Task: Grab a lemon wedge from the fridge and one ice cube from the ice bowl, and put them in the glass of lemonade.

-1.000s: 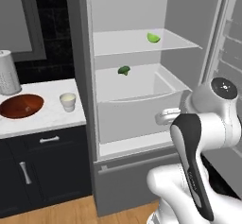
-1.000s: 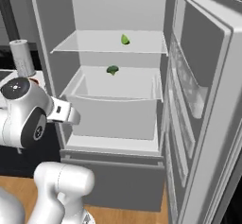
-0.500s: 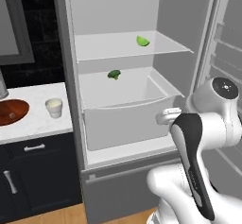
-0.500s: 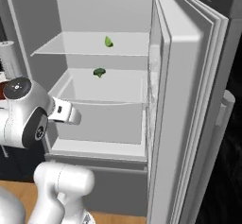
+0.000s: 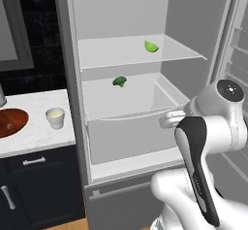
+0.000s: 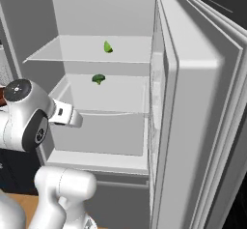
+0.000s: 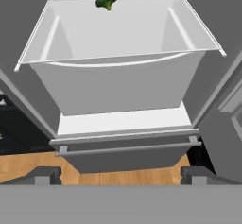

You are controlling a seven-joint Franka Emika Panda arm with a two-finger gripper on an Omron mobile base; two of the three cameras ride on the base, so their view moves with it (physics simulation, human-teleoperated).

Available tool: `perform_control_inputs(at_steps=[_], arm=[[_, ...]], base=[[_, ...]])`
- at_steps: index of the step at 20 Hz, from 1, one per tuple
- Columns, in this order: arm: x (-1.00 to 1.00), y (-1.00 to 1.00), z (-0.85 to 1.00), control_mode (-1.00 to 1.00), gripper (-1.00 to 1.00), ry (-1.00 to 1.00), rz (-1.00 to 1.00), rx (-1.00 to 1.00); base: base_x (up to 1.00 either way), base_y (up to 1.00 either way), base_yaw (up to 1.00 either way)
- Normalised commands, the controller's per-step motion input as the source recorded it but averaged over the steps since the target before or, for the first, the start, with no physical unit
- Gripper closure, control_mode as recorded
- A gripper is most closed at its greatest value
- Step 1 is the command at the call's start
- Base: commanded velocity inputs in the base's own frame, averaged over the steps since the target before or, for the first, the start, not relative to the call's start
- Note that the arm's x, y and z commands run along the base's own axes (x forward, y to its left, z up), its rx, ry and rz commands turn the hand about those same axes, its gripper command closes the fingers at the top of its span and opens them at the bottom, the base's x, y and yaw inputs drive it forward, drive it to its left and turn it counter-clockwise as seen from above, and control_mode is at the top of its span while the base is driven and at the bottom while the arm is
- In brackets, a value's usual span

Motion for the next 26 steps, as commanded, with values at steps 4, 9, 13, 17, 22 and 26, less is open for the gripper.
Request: perform_control_inputs(at_steps=[4, 9, 13, 17, 22, 26], arm=[[0.0, -0.02, 0.0, -1.0, -1.0, 0.0, 0.0, 0.0], [0.09, 0.0, 0.09, -1.0, -1.0, -0.15, 0.05, -0.02], [0.33, 0.0, 0.38, -1.0, -1.0, -0.25, 0.12, -0.03], [0.11, -0.04, 0.61, -1.0, -1.0, -0.06, 0.05, 0.0], [0.1, -0.04, 0.85, -1.0, -1.0, 0.06, -0.01, 0.0], [0.07, -0.09, 0.65, -1.0, -1.0, 0.1, -0.04, 0.0]], base=[[0.17, -0.04, 0.0], [0.0, 0.0, 0.0], [0.0, 0.0, 0.0], [0.0, 0.0, 0.0], [0.0, 0.0, 0.0], [0.0, 0.0, 0.0]])
